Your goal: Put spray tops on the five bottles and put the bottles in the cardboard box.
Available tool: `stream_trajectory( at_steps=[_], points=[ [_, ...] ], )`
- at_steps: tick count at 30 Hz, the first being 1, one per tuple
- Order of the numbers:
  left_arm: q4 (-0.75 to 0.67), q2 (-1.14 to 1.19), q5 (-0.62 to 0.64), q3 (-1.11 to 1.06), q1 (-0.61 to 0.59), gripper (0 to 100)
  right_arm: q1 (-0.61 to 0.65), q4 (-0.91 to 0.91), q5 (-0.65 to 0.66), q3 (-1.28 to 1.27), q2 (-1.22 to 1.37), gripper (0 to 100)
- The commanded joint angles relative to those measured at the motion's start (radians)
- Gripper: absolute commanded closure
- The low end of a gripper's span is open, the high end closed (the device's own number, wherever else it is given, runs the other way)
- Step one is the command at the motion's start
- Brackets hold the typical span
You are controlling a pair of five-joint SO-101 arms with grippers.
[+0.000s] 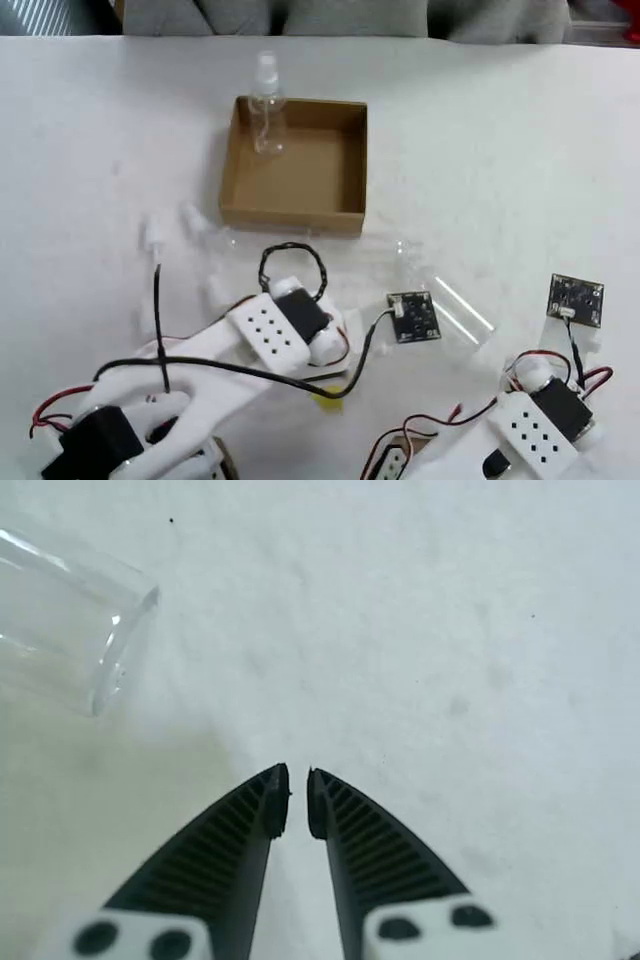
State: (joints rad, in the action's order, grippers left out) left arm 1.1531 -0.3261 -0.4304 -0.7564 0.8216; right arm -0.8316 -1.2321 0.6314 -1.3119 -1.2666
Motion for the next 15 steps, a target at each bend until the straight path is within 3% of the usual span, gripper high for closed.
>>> stream_trajectory(
  at_steps=[1, 15],
  points=[
    [-0.034, -0.004, 0.054, 0.005, -0.005, 62, -0.002, 0.021, 0.015, 0.011, 0.002, 98.1],
    [-0.147, 0.002, 0.074, -0.072, -0.041, 62, -0.005, 0.033, 0.011, 0.006, 0.002, 98.1]
  ],
)
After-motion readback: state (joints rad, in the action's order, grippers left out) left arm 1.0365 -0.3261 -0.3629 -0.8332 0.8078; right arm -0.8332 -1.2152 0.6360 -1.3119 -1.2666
